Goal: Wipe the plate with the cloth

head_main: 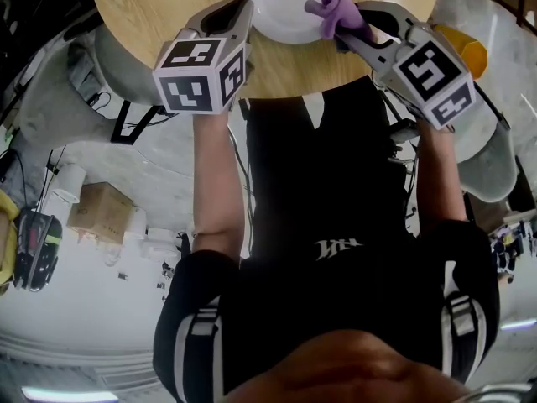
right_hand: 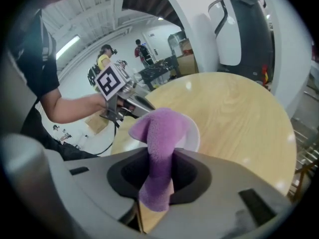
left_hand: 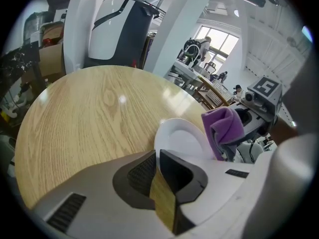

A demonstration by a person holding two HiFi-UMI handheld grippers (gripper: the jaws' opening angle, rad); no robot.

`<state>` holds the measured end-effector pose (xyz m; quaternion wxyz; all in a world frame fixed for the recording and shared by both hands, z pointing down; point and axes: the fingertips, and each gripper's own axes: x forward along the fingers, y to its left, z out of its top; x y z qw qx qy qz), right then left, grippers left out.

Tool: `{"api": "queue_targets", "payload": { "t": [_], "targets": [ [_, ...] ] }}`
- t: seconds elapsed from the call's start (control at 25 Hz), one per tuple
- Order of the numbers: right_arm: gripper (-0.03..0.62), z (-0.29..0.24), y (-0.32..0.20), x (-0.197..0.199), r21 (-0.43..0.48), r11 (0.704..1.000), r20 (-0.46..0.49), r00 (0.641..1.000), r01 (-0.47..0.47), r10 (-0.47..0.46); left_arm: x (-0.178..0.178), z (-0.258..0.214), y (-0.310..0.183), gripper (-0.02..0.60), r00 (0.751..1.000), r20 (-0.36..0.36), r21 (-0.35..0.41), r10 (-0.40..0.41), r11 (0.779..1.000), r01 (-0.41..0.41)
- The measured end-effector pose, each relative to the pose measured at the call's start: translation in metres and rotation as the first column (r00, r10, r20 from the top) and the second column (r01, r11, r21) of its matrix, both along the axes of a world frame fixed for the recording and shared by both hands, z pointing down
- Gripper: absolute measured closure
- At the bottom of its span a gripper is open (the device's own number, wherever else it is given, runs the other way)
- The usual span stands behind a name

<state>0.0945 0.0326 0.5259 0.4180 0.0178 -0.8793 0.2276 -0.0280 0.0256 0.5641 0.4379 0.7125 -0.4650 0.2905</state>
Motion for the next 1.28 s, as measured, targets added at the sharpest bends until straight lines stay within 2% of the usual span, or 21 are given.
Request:
{"api": "queue_targets", "payload": {
  "t": [0.2,0.36,0.56,0.84,1.0,1.12,1.28],
  "targets": [
    [0.494,-0.001,0.052,-0.061,-0.113,0.990,0.121,0.990,0.079,-0.065,0.000,0.001,0.001,0.554,1.000,0.006,-0.006,0.001,1.000,-0.001],
    [0.494,0.021,0.068,-0.071,-0.132,0.984,0.092,0.990,0.120,-0.108,0.002,0.000,0.001,0.554,1.000,0.008,-0.003,0.003,1.000,-0.003],
    [0.494,0.024,0.052,-0.041,-0.123,0.989,0.045,0.996,0.076,-0.071,-0.002,0.001,0.002,0.551,1.000,0.008,0.002,0.004,1.000,-0.004],
    [0.494,0.030,0.017,0.033,-0.073,0.996,-0.067,0.997,-0.049,0.044,0.001,0.002,0.004,0.551,1.000,0.011,0.006,0.007,1.000,-0.007],
    [0.494,0.035,0.015,0.055,-0.085,0.994,-0.109,0.992,-0.075,0.065,0.006,0.002,0.006,0.552,1.000,0.004,0.003,0.005,1.000,-0.005],
    [0.494,0.024,-0.005,0.037,-0.104,0.993,-0.064,0.996,-0.064,0.057,-0.008,-0.004,-0.014,0.554,1.000,0.003,0.005,0.004,1.000,-0.004],
    [0.494,-0.025,-0.057,-0.021,-0.142,0.984,0.112,0.986,-0.103,0.120,-0.057,-0.023,-0.047,0.551,1.000,-0.002,0.010,0.002,1.000,-0.002]
  ]
}}
